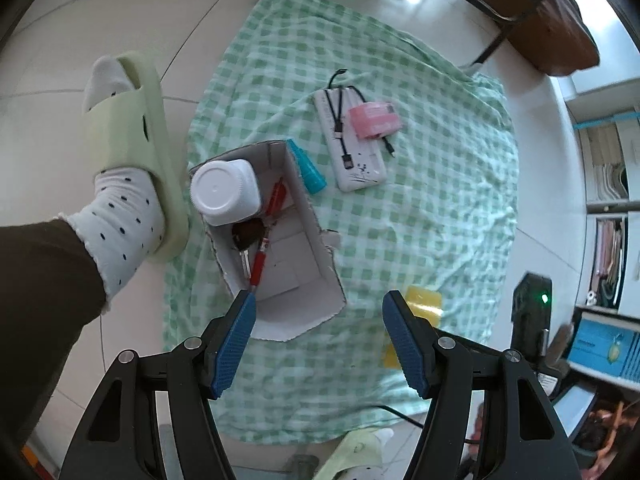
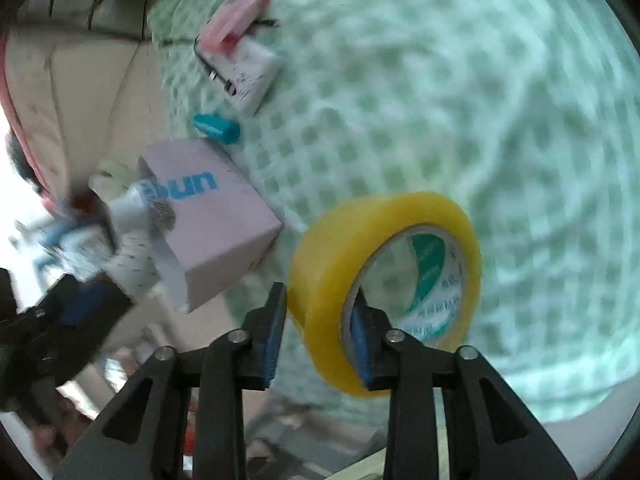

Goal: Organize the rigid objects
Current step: 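Grasp the yellow tape roll with the right gripper and lift it, then carry the tape roll toward the left gripper and close the left gripper on it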

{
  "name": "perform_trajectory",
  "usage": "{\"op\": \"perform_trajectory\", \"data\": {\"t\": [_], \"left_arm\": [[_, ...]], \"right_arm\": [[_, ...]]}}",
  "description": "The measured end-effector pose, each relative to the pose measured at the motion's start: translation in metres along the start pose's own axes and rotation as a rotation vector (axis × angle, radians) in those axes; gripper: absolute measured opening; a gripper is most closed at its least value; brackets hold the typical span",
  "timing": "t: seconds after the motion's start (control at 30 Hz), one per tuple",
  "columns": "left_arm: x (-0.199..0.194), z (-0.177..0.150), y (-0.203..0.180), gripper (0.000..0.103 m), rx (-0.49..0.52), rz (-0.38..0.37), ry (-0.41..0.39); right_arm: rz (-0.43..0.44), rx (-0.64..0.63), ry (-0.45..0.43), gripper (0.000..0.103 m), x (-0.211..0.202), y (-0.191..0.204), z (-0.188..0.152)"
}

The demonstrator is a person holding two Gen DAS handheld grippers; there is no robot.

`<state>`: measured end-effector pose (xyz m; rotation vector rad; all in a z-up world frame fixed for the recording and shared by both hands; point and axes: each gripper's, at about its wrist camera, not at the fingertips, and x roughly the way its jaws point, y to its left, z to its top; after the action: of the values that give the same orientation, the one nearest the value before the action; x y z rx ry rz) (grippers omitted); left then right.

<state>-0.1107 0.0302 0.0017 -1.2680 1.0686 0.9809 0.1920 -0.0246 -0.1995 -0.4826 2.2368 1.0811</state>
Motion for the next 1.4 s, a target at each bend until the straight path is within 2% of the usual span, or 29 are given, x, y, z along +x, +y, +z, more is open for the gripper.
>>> {"op": "perform_trajectory", "data": {"t": [0.07, 0.17, 0.23, 0.3, 0.37, 0.43, 0.5, 0.6, 0.77, 0.87, 0.93, 1.03, 1.1, 1.23, 1.27, 1.3, 1.33, 1.4], "left_arm": [[-0.001, 0.000, -0.002, 0.064, 0.006, 0.000, -0.002], [-0.001, -0.002, -0.005, 0.064, 0.001, -0.003, 0.001], [0.001, -0.002, -0.008, 0.064, 0.005, -0.008, 0.007], [0.003, -0.004, -0.014, 0.064, 0.019, -0.008, 0.013], [0.003, -0.004, -0.018, 0.064, 0.042, -0.002, 0.015], [0.005, -0.007, -0.022, 0.064, 0.064, 0.013, 0.017], [0.008, -0.009, -0.023, 0.064, 0.079, 0.025, 0.025], [0.015, -0.012, -0.023, 0.064, 0.091, 0.027, 0.057], [0.020, -0.010, -0.020, 0.064, 0.111, 0.060, 0.070], [0.020, -0.010, -0.017, 0.064, 0.111, 0.072, 0.067], [0.021, -0.009, -0.016, 0.064, 0.106, 0.075, 0.065], [0.023, -0.010, -0.015, 0.064, 0.102, 0.079, 0.071], [0.025, -0.010, -0.015, 0.064, 0.103, 0.076, 0.080], [0.030, -0.009, -0.014, 0.065, 0.111, 0.083, 0.102], [0.032, -0.009, -0.014, 0.070, 0.115, 0.085, 0.105], [0.033, -0.009, -0.015, 0.073, 0.116, 0.084, 0.111], [0.035, -0.008, -0.015, 0.076, 0.119, 0.079, 0.114], [0.036, -0.007, -0.017, 0.077, 0.126, 0.070, 0.122]], "right_arm": [[-0.007, 0.026, -0.029, 0.039, -0.013, -0.005, -0.004], [-0.110, 0.066, -0.080, 0.056, -0.037, -0.016, -0.007], [-0.200, 0.084, -0.105, 0.057, -0.049, -0.015, -0.010], [-0.294, 0.031, -0.114, 0.057, -0.058, -0.009, -0.015], [-0.349, -0.010, -0.112, 0.058, -0.051, 0.000, -0.018], [-0.399, -0.050, -0.111, 0.066, -0.039, 0.007, -0.020], [-0.448, -0.078, -0.124, 0.082, -0.028, 0.011, -0.022], [-0.540, -0.123, -0.118, 0.082, -0.005, 0.017, -0.024], [-0.715, -0.244, -0.048, 0.083, 0.029, 0.011, -0.027], [-0.750, -0.257, -0.067, 0.083, 0.029, 0.009, -0.022], [-0.734, -0.242, -0.094, 0.085, 0.024, 0.007, -0.019], [-0.686, -0.192, -0.067, 0.092, 0.024, -0.001, -0.013], [-0.659, -0.145, -0.039, 0.092, 0.027, -0.009, -0.009], [-0.601, -0.067, -0.070, 0.090, 0.023, -0.023, -0.006], [-0.596, -0.061, -0.075, 0.084, 0.022, -0.025, -0.005], [-0.595, -0.057, -0.069, 0.060, 0.023, -0.026, -0.004], [-0.575, -0.053, -0.061, 0.045, 0.021, -0.029, -0.005], [-0.569, -0.033, -0.058, 0.044, 0.014, -0.030, -0.005]]}}
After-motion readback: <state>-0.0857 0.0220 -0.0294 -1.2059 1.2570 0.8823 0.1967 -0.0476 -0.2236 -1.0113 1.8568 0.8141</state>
